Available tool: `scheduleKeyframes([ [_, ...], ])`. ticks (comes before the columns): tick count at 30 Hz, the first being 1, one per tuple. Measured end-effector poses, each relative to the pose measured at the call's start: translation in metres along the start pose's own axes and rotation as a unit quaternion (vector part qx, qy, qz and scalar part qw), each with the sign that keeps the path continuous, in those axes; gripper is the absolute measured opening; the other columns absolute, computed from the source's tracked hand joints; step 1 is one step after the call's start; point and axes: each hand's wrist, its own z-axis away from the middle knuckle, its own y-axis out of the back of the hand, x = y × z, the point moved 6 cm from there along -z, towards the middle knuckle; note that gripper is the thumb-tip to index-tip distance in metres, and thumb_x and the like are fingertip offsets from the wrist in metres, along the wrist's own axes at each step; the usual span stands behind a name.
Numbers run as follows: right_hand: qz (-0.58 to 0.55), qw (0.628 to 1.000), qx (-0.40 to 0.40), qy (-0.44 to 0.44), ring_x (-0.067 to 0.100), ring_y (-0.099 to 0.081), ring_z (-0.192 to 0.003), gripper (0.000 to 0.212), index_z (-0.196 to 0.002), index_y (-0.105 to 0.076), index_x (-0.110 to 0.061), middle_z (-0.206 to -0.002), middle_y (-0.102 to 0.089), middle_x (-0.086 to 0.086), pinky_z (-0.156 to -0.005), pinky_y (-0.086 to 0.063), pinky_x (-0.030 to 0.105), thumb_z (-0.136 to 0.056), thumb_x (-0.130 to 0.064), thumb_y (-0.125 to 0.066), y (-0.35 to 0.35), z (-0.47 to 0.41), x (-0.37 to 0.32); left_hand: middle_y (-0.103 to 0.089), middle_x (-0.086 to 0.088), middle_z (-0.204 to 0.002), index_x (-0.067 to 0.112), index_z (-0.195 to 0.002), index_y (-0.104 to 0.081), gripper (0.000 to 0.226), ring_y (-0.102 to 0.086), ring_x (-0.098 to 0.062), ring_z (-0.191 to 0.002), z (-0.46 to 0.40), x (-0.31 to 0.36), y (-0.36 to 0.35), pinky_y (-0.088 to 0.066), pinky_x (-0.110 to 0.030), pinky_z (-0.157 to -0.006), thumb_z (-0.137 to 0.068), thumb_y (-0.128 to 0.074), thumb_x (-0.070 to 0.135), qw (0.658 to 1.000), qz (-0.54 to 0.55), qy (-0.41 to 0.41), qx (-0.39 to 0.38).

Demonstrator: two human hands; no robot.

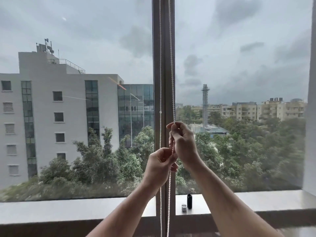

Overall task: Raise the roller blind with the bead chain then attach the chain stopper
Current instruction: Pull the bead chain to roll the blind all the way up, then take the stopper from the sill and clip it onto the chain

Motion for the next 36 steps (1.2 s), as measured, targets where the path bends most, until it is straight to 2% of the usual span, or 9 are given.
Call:
scheduleKeyframes([
  [6,0.017,1.0,0.009,-0.017,0.007,-0.042,-0.051,0.022,-0.091,-0.062,-0.013,-0.06,-0.05,-0.001,-0.049,-0.037,0.022,-0.103,-0.009,-0.044,0.004,0.022,0.04,-0.067,-0.003,-0.063,0.001,-0.087,-0.07,0.015,-0.06,-0.014,-0.056,0.018,-0.026,-0.003,-0.054,-0.032,-0.059,-0.094,-0.065,0.013,1.0,0.014,0.022,0.015],
  [15,0.034,0.998,-0.001,-0.047,0.009,-0.054,-0.057,0.023,-0.081,-0.065,-0.031,-0.063,-0.058,-0.007,-0.054,-0.045,0.024,-0.098,-0.024,-0.053,0.016,0.06,0.095,-0.069,0.002,-0.06,0.011,-0.083,-0.072,0.012,-0.061,-0.01,-0.05,0.048,-0.081,-0.005,-0.053,-0.026,-0.051,-0.092,-0.066,0.014,0.997,0.013,0.073,0.019],
  [17,0.033,0.998,-0.007,-0.059,0.011,-0.056,-0.059,0.02,-0.081,-0.067,-0.03,-0.065,-0.061,-0.006,-0.057,-0.047,0.026,-0.097,-0.025,-0.055,0.02,0.071,0.108,-0.068,0.003,-0.059,0.013,-0.081,-0.072,0.013,-0.061,-0.009,-0.05,0.057,-0.091,-0.005,-0.053,-0.025,-0.05,-0.088,-0.069,0.023,0.996,0.019,0.083,0.022],
  [20,0.024,0.996,-0.019,-0.084,0.01,-0.055,-0.055,0.016,-0.083,-0.067,-0.016,-0.062,-0.062,-0.005,-0.052,-0.047,0.024,-0.096,-0.022,-0.058,0.028,0.089,0.13,-0.067,0.002,-0.058,0.019,-0.076,-0.075,0.017,-0.059,-0.01,-0.048,0.072,-0.104,-0.005,-0.05,-0.022,-0.048,-0.08,-0.072,0.035,0.995,0.039,0.093,0.029],
  [24,0.035,0.989,-0.017,-0.141,0.011,-0.057,-0.054,0.013,-0.084,-0.066,-0.018,-0.061,-0.064,-0.004,-0.051,-0.05,0.026,-0.096,-0.017,-0.061,0.041,0.122,0.173,-0.07,0.001,-0.063,0.022,-0.075,-0.079,0.016,-0.057,-0.01,-0.049,0.091,-0.125,-0.003,-0.048,-0.021,-0.049,-0.089,-0.07,0.021,0.992,0.054,0.103,0.045],
  [27,0.062,0.98,0.0,-0.19,0.01,-0.056,-0.052,0.011,-0.087,-0.064,-0.017,-0.062,-0.063,-0.003,-0.051,-0.047,0.024,-0.097,-0.015,-0.061,0.057,0.149,0.21,-0.073,0.001,-0.066,0.026,-0.079,-0.081,0.009,-0.061,-0.011,-0.051,0.107,-0.14,-0.001,-0.051,-0.021,-0.052,-0.082,-0.072,0.027,0.988,0.068,0.124,0.06],
  [30,0.087,0.966,0.046,-0.238,0.015,-0.054,-0.054,0.01,-0.088,-0.063,-0.016,-0.066,-0.062,0.006,-0.053,-0.046,0.03,-0.098,-0.015,-0.06,0.079,0.165,0.242,-0.073,-0.003,-0.066,0.02,-0.082,-0.08,0.01,-0.064,-0.014,-0.053,0.124,-0.159,0.001,-0.053,-0.023,-0.054,-0.079,-0.072,0.023,0.98,0.086,0.159,0.081],
  [33,0.119,0.947,0.078,-0.287,0.015,-0.057,-0.057,0.006,-0.092,-0.062,-0.017,-0.07,-0.063,0.004,-0.053,-0.049,0.027,-0.097,-0.019,-0.06,0.098,0.173,0.269,-0.073,-0.006,-0.067,0.013,-0.086,-0.078,0.013,-0.066,-0.017,-0.056,0.14,-0.175,0.002,-0.053,-0.024,-0.056,-0.077,-0.072,0.02,0.972,0.103,0.186,0.095],
  [36,0.166,0.93,0.103,-0.312,0.017,-0.062,-0.068,0.009,-0.1,-0.059,-0.019,-0.083,-0.066,0.005,-0.064,-0.054,0.033,-0.094,-0.025,-0.063,0.113,0.176,0.29,-0.073,-0.007,-0.067,0.006,-0.089,-0.076,0.016,-0.066,-0.017,-0.057,0.156,-0.19,0.006,-0.055,-0.025,-0.058,-0.078,-0.072,0.017,0.965,0.105,0.209,0.119],
])
